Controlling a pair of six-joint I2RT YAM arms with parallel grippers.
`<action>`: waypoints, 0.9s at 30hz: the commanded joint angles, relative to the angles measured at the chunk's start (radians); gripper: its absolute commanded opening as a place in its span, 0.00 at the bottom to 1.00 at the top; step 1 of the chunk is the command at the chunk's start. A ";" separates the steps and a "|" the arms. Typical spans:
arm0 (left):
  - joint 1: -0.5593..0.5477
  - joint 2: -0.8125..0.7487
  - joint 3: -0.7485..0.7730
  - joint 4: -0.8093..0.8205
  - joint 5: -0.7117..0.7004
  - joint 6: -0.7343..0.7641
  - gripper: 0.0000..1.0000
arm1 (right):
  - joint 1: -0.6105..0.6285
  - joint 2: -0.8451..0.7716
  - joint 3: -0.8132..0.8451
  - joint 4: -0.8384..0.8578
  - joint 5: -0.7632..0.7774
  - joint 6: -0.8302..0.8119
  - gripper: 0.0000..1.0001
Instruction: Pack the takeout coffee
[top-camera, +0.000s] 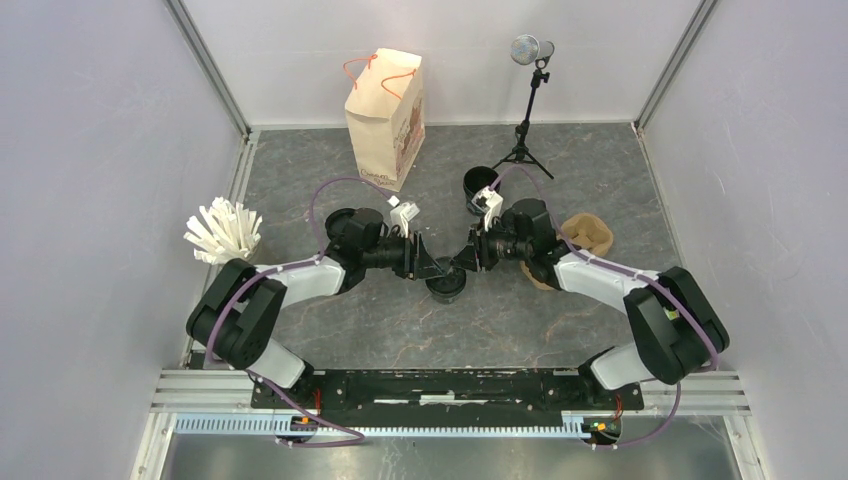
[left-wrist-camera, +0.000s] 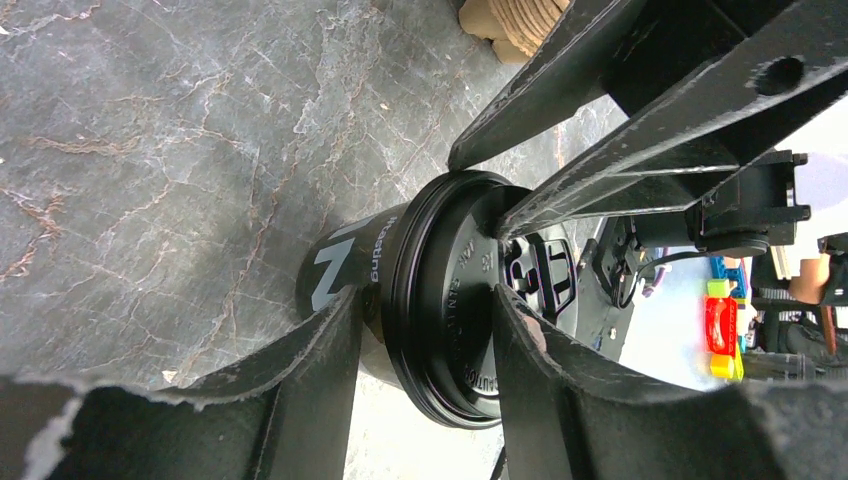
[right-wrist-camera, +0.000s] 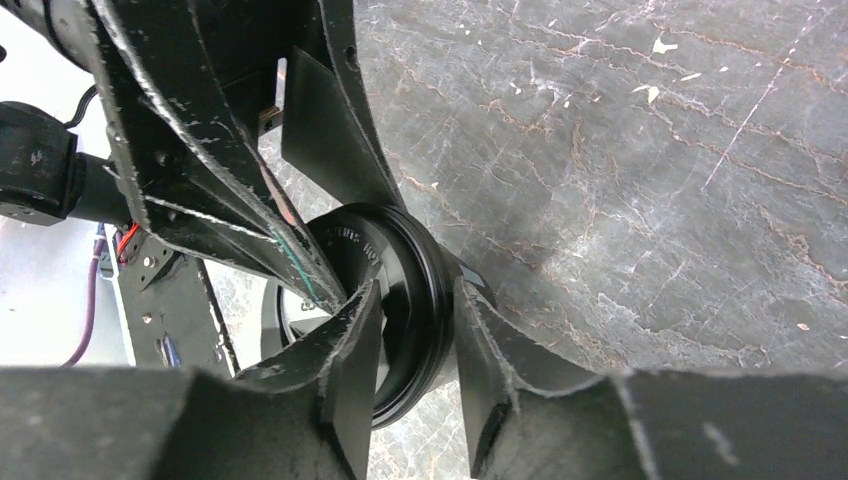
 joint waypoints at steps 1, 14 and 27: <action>-0.006 0.065 -0.047 -0.166 -0.088 0.103 0.55 | -0.006 0.017 -0.048 0.063 0.022 0.012 0.36; -0.007 0.102 -0.083 -0.159 -0.167 0.023 0.53 | -0.016 0.026 -0.303 0.224 0.101 0.047 0.35; -0.020 0.066 -0.084 -0.128 -0.147 0.026 0.54 | -0.015 -0.114 -0.238 0.201 0.061 0.140 0.46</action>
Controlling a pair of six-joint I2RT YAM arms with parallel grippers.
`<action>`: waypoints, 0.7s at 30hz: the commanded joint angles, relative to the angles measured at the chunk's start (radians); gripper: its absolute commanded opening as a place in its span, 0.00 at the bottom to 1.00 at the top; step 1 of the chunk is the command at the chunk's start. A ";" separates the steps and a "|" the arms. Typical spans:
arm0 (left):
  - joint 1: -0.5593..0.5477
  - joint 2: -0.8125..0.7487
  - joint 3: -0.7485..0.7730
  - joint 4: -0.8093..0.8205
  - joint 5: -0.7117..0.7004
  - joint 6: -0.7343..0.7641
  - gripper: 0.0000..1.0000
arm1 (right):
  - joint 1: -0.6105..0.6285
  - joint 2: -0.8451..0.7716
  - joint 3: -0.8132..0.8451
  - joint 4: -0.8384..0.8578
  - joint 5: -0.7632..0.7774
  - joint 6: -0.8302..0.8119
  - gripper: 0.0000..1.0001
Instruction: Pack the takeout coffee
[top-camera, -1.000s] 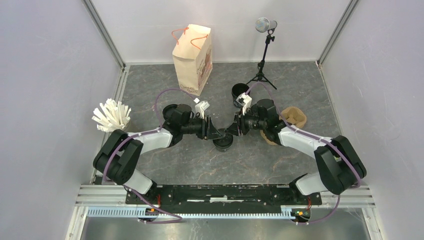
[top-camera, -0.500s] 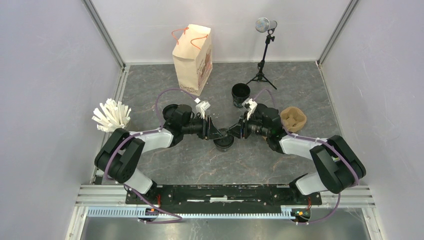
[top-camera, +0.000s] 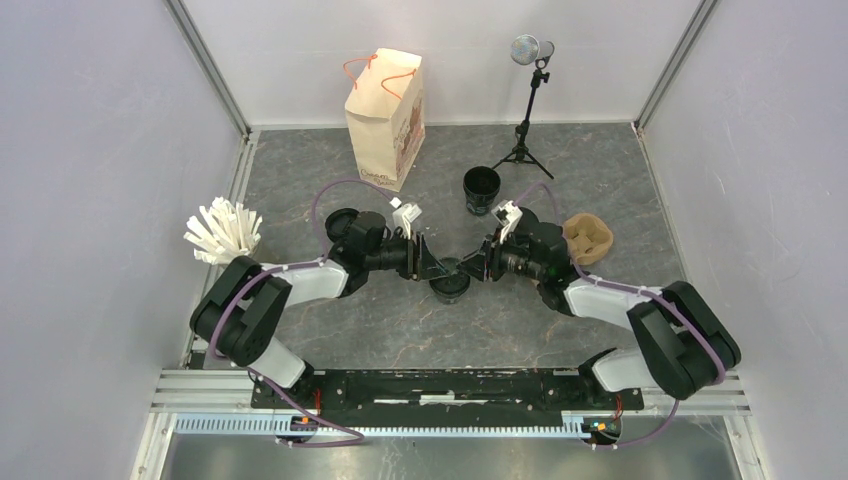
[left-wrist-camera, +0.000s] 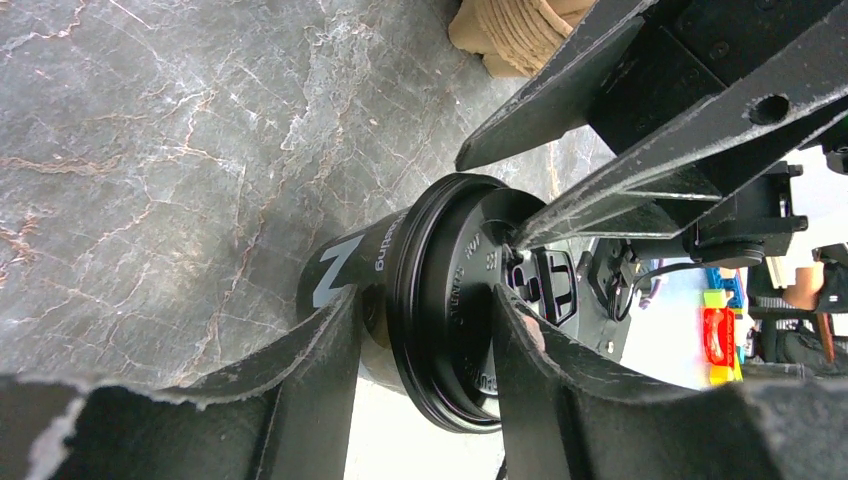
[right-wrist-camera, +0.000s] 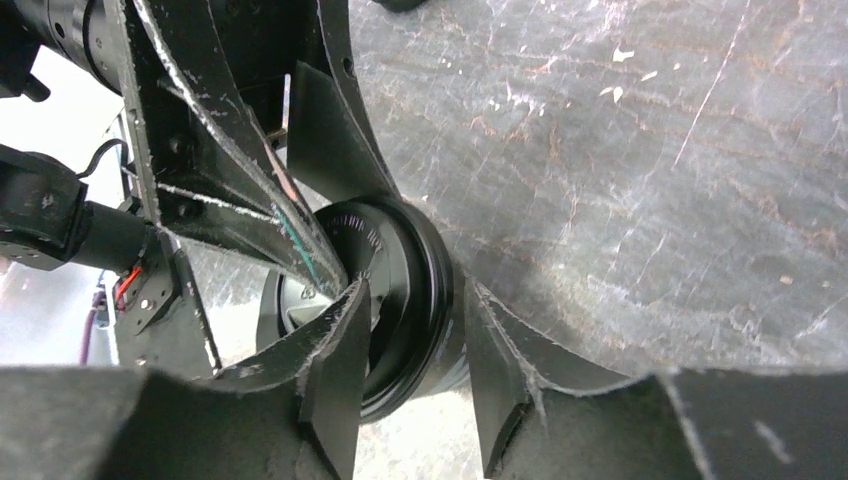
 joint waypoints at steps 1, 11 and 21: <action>-0.006 0.032 -0.062 -0.229 -0.127 0.059 0.54 | 0.000 -0.096 0.027 -0.217 -0.016 0.018 0.48; -0.035 0.015 -0.063 -0.236 -0.163 0.019 0.54 | 0.002 -0.266 0.044 -0.407 0.003 0.034 0.62; -0.061 0.028 -0.056 -0.235 -0.189 -0.010 0.54 | 0.054 -0.266 -0.003 -0.330 0.062 0.243 0.74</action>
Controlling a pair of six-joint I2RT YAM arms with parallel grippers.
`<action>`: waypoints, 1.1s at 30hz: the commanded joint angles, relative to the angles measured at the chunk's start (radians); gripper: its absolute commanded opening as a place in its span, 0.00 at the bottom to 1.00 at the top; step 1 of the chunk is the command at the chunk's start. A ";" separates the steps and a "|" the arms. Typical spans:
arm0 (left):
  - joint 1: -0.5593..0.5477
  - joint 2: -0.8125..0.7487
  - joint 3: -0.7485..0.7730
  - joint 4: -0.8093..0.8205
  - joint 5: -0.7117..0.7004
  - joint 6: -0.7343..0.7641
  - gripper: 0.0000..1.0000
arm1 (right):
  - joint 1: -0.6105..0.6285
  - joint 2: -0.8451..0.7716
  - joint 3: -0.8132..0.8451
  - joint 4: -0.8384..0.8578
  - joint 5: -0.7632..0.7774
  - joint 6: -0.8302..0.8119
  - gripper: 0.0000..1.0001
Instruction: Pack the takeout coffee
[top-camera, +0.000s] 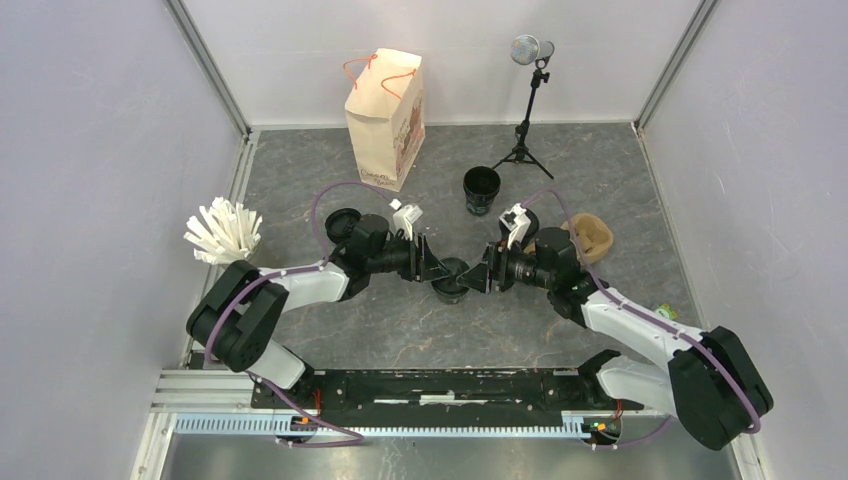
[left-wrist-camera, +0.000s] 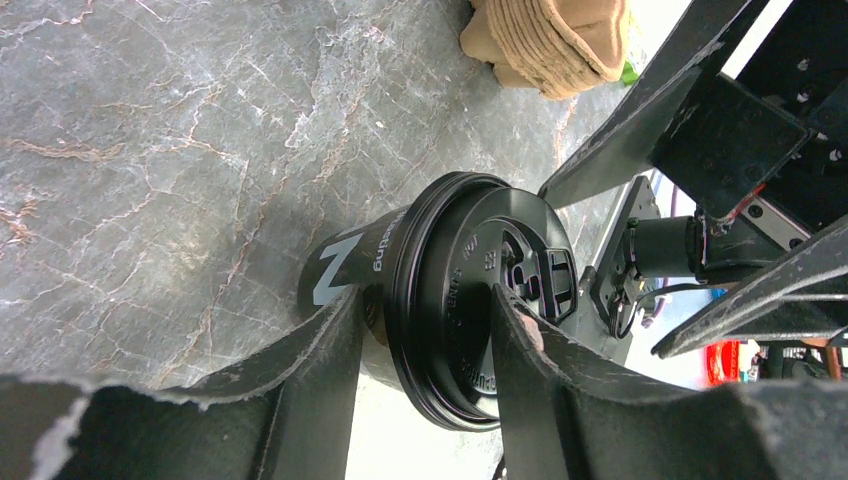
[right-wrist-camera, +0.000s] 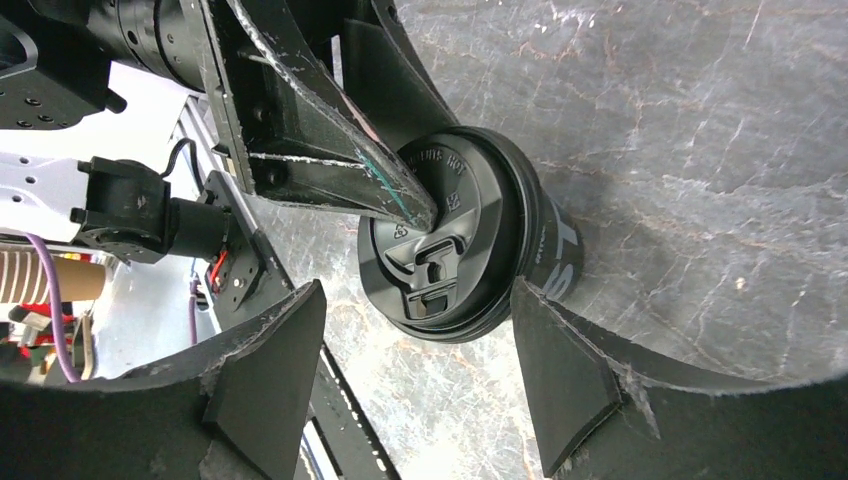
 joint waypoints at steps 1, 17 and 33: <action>-0.021 0.061 -0.046 -0.217 -0.109 0.026 0.54 | 0.023 0.020 -0.024 0.071 0.032 0.115 0.73; -0.027 0.101 -0.040 -0.223 -0.130 0.024 0.53 | 0.051 0.116 -0.177 0.226 0.099 0.160 0.51; -0.027 0.107 -0.020 -0.216 -0.063 0.102 0.50 | 0.099 0.059 -0.177 0.118 0.212 0.066 0.60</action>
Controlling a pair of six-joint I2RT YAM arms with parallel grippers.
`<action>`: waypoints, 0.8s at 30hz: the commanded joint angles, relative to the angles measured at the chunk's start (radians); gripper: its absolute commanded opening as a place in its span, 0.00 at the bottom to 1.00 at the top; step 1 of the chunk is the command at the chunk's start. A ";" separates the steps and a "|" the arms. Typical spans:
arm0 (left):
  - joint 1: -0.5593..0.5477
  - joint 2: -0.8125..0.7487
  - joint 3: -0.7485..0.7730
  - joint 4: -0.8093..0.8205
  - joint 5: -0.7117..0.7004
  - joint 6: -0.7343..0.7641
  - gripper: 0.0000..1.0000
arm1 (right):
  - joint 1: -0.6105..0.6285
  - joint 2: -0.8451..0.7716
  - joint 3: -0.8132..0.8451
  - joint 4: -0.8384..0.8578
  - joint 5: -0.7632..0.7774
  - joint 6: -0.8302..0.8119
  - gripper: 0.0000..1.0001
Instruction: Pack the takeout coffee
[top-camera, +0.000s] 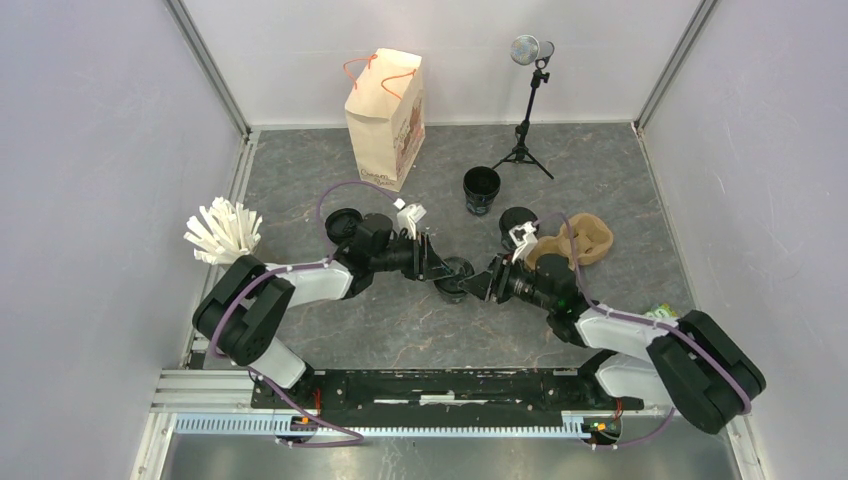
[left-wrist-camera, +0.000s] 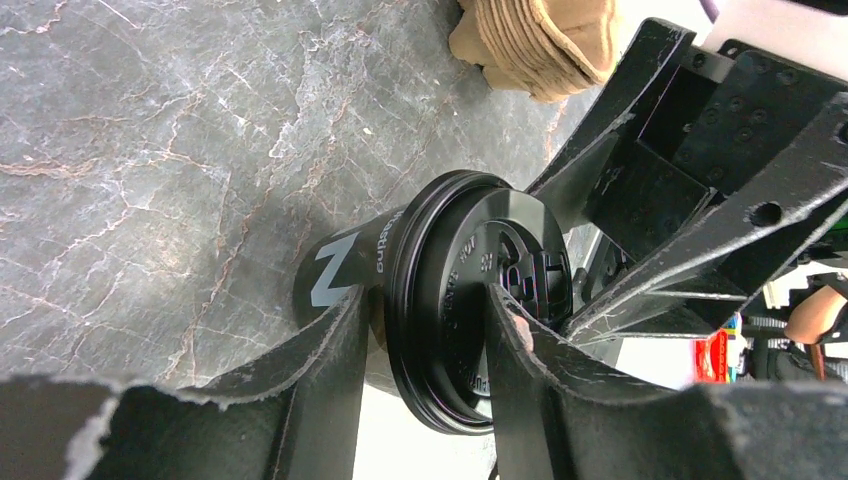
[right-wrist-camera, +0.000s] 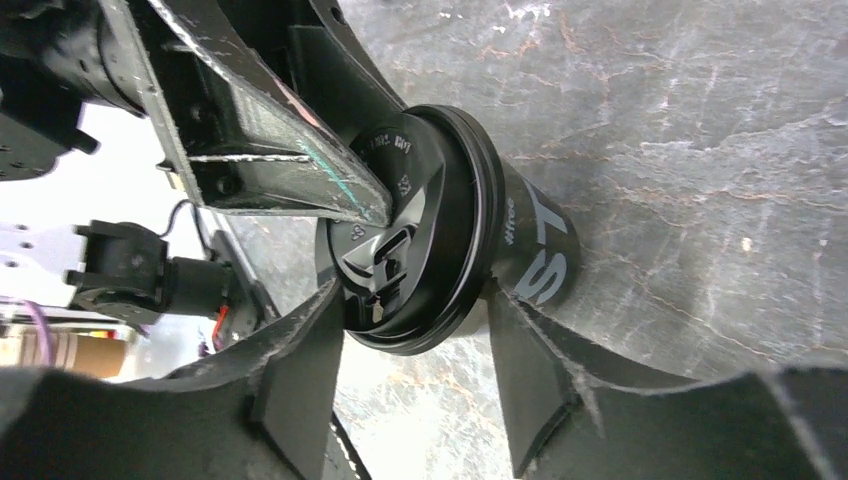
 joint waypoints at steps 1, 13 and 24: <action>-0.012 0.057 -0.030 -0.257 -0.061 0.147 0.51 | 0.027 -0.086 0.112 -0.436 0.078 -0.194 0.63; -0.015 0.125 0.066 -0.323 0.055 0.315 0.51 | -0.090 -0.141 0.397 -0.729 -0.011 -0.495 0.69; -0.017 0.145 0.104 -0.315 0.149 0.412 0.53 | -0.165 0.045 0.491 -0.705 -0.281 -0.521 0.52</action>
